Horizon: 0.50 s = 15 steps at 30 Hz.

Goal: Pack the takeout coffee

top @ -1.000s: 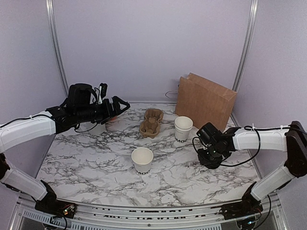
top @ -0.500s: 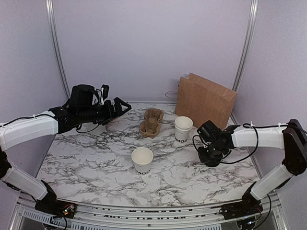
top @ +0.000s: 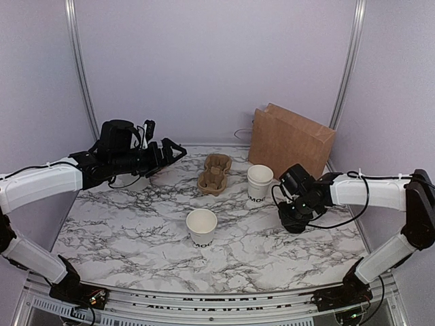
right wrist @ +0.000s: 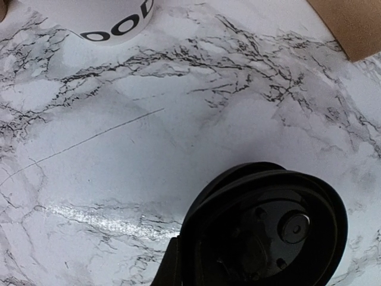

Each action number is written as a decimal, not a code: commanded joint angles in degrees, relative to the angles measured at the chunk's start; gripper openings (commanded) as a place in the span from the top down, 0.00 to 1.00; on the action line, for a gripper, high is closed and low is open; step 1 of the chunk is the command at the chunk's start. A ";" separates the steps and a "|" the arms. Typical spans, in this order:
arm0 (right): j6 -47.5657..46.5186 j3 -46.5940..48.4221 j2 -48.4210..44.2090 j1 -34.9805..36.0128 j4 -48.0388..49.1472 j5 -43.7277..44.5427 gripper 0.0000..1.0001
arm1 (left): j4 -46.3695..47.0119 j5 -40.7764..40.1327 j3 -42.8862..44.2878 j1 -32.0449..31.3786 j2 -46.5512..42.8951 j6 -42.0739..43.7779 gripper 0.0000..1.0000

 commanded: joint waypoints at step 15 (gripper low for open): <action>1.80 6.22 -2.93 1.65 1.79 -3.48 0.97 | 2.53 1.15 -2.18 -0.16 -0.25 -0.48 0.01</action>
